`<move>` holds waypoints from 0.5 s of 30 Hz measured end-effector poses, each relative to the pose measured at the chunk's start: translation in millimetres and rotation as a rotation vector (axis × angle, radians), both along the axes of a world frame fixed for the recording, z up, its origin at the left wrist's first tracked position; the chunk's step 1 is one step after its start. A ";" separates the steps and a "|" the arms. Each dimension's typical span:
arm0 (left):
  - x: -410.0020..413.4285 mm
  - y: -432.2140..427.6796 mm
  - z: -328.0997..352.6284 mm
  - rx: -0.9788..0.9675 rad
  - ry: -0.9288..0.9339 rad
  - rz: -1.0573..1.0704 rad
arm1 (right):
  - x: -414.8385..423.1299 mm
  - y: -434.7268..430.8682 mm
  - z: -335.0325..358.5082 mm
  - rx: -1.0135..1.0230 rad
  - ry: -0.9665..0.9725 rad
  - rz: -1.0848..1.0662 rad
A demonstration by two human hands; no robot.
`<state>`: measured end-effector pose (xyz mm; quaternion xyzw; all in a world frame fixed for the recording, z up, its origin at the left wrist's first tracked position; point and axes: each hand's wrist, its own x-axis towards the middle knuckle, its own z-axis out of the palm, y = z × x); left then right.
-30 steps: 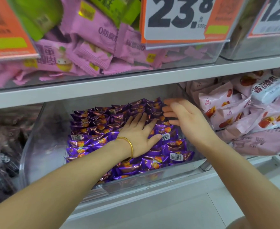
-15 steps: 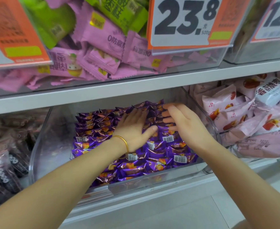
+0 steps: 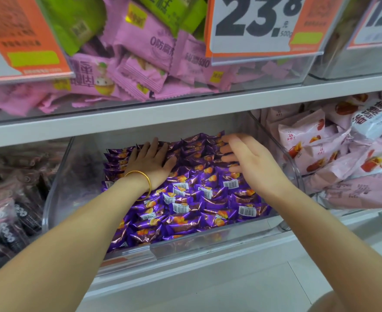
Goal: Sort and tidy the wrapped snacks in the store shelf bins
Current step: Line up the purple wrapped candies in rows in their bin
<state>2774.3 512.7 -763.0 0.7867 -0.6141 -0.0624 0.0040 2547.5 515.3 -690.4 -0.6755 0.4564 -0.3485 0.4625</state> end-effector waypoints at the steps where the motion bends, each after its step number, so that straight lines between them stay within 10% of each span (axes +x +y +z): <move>1: 0.6 1.6 -2.3 0.006 -0.018 -0.004 | -0.5 0.3 -0.4 -0.002 -0.003 -0.001; 8: -16.8 4.6 14.0 -0.030 0.012 -0.006 | -6.7 1.8 3.1 -0.034 0.011 -0.008; 15: -55.5 35.6 0.6 0.048 -0.109 -0.446 | -13.0 2.8 1.0 -0.073 -0.015 0.001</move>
